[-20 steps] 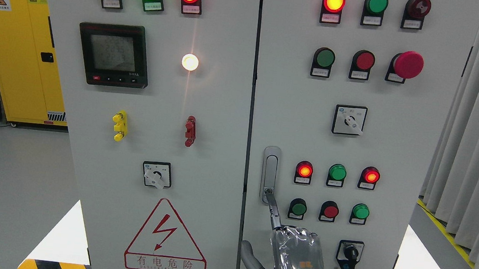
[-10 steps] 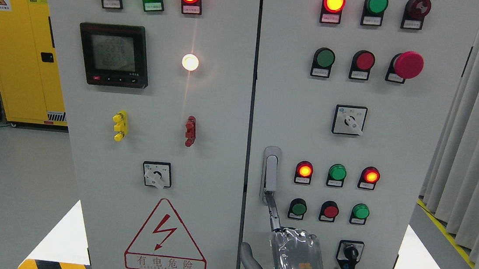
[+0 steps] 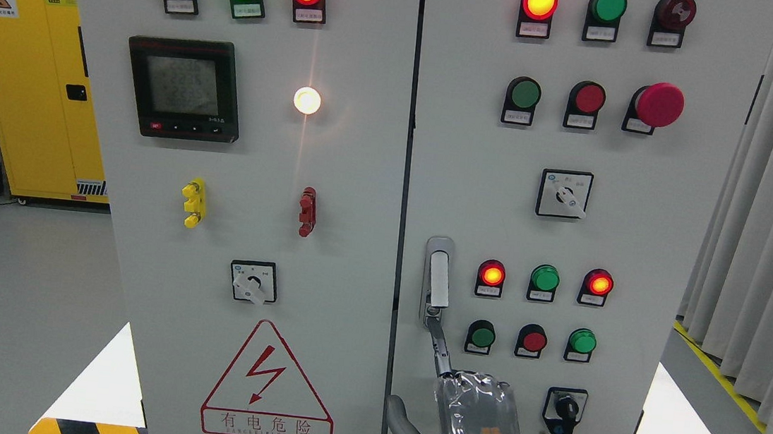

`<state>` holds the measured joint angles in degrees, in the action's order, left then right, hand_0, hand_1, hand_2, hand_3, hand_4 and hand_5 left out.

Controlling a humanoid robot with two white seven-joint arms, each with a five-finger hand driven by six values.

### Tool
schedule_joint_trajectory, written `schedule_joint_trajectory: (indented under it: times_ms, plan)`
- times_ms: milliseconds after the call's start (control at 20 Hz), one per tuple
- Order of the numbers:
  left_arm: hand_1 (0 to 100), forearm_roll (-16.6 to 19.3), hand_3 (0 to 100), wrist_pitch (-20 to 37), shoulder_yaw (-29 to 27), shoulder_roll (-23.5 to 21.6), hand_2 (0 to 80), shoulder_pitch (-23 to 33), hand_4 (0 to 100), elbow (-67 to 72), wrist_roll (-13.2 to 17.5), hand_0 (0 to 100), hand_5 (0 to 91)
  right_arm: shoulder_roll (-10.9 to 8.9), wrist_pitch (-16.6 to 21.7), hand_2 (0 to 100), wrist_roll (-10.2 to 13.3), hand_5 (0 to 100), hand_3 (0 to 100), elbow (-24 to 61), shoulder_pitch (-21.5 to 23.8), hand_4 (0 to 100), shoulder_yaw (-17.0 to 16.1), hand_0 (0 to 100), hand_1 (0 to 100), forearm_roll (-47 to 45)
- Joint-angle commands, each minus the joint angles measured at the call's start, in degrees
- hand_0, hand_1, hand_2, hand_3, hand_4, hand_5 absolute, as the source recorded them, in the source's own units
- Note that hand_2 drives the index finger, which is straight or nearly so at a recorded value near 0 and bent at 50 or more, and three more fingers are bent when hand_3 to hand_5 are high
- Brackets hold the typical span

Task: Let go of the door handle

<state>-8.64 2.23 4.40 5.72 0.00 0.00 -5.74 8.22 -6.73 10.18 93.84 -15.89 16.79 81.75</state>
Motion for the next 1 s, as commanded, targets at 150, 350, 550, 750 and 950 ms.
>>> schedule_joint_trajectory:
  times_ms: [150, 350, 550, 750, 950]
  plan:
    - [56, 0.02, 0, -0.03, 0.0, -0.01, 0.0, 1.23, 0, -0.88, 0.02, 12, 0.0, -0.04, 0.23, 1, 0.98, 100, 100, 0.64, 0.16, 100, 0.0, 36, 37, 0.25]
    - [56, 0.02, 0, -0.03, 0.0, -0.01, 0.0, 1.23, 0, -0.88, 0.02, 12, 0.0, -0.04, 0.4, 1, 1.07, 100, 100, 2.66, 0.16, 100, 0.17, 36, 37, 0.34]
    - [56, 0.02, 0, -0.03, 0.0, -0.01, 0.0, 1.23, 0, -0.88, 0.02, 12, 0.0, -0.04, 0.49, 2, 1.16, 100, 100, 3.28, 0.16, 100, 0.17, 36, 37, 0.34]
    - [56, 0.02, 0, -0.03, 0.0, -0.01, 0.0, 1.23, 0, -0.88, 0.02, 12, 0.0, 0.04, 0.58, 2, 1.25, 100, 100, 4.42, 0.25, 100, 0.17, 36, 37, 0.43]
    - [56, -0.07, 0, -0.03, 0.0, -0.01, 0.0, 1.23, 0, -0.88, 0.02, 12, 0.0, -0.04, 1.02, 18, 3.17, 100, 99, 4.95, 0.6, 98, 0.0, 36, 37, 0.34]
